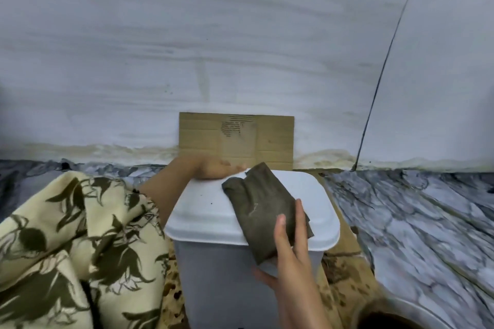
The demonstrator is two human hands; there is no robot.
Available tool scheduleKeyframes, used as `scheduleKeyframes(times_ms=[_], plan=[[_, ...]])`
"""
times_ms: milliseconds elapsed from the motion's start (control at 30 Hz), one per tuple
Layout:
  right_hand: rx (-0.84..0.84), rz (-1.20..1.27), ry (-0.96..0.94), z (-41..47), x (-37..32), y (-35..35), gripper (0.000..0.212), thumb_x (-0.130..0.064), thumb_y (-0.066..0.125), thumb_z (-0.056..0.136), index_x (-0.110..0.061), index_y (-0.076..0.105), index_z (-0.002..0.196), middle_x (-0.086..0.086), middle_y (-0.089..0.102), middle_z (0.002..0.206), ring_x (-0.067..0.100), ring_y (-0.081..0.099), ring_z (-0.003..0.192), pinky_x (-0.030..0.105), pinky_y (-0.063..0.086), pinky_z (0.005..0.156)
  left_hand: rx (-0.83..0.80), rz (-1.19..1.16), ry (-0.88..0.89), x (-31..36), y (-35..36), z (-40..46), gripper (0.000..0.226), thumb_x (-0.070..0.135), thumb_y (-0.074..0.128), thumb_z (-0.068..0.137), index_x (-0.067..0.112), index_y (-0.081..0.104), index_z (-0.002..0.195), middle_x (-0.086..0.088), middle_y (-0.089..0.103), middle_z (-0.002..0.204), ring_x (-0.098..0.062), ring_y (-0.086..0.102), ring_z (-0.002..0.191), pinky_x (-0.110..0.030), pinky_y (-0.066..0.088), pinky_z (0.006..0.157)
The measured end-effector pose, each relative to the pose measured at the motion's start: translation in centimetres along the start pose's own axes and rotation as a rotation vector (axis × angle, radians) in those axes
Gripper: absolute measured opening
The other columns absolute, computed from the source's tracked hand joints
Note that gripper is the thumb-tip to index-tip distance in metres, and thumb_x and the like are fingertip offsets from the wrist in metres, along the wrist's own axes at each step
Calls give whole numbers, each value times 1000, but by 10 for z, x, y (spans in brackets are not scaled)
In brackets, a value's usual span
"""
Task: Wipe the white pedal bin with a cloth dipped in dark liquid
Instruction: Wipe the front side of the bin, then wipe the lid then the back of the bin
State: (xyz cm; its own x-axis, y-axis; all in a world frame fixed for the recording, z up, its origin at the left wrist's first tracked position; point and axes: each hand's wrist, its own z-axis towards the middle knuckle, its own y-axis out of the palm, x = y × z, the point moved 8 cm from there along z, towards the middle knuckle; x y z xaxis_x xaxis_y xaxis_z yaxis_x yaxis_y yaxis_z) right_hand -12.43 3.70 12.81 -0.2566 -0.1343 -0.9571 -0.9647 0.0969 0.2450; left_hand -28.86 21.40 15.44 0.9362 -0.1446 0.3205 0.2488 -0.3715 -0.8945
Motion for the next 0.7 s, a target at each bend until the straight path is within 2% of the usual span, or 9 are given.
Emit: scheduleKeyframes(times_ms=[100,233,333,367,433,467,567,633,700], plan=[[-12,132,10,3,3,-2,54,-57,61,61,-73,44,110,-36,54,115,0,60,85,29,56,64,-76,-34,1,-3,-1,-4,79,86,25,73,42,46,135,13,37,149,-15,32,138,-44,18,117],[55,184,-54,6,-8,-16,57,-60,62,60,-69,45,113,-35,52,116,-1,59,101,31,55,72,-119,-231,58,-9,-4,-23,41,81,43,74,51,61,96,31,62,103,8,57,102,-23,40,90],[43,144,-100,22,-28,-21,51,-55,59,77,-58,45,125,-29,52,121,-5,56,101,27,54,69,-1,-474,121,-19,-2,-36,56,77,38,81,49,50,128,35,46,133,11,43,123,-26,30,109],[40,130,-98,30,-33,-21,47,-51,60,82,-53,46,127,-25,53,122,-3,55,103,26,52,70,65,-613,118,-23,-3,-41,61,75,38,81,45,47,133,35,42,135,11,40,124,-21,29,109],[44,99,-102,46,-44,-17,43,-43,62,86,-46,49,127,-20,54,123,2,55,105,26,48,72,210,-820,105,-28,-8,-56,52,66,43,81,43,51,126,41,46,120,16,47,109,1,36,87],[49,82,-110,53,-49,-14,43,-40,63,87,-44,50,127,-19,55,124,4,55,106,27,47,75,287,-885,66,-32,-8,-64,44,60,46,83,42,52,123,39,48,116,12,49,106,4,37,77],[61,7,-167,74,-64,-2,44,-37,65,87,-35,52,128,-10,53,131,13,52,117,36,46,95,561,-1071,-131,-54,4,-94,50,40,63,87,35,50,134,15,52,128,-8,55,110,-20,43,89],[54,-57,-187,89,-72,4,41,-35,64,88,-30,53,127,-5,53,133,16,51,120,40,44,102,676,-1314,-208,-53,26,-109,58,27,66,87,29,44,141,2,59,127,-14,63,99,-29,51,80],[6,-98,-161,103,-73,11,38,-35,64,89,-25,56,124,-1,56,129,17,54,116,38,46,99,754,-1499,-224,-37,50,-117,59,24,63,89,27,39,143,1,63,119,-15,65,93,-30,53,74]])
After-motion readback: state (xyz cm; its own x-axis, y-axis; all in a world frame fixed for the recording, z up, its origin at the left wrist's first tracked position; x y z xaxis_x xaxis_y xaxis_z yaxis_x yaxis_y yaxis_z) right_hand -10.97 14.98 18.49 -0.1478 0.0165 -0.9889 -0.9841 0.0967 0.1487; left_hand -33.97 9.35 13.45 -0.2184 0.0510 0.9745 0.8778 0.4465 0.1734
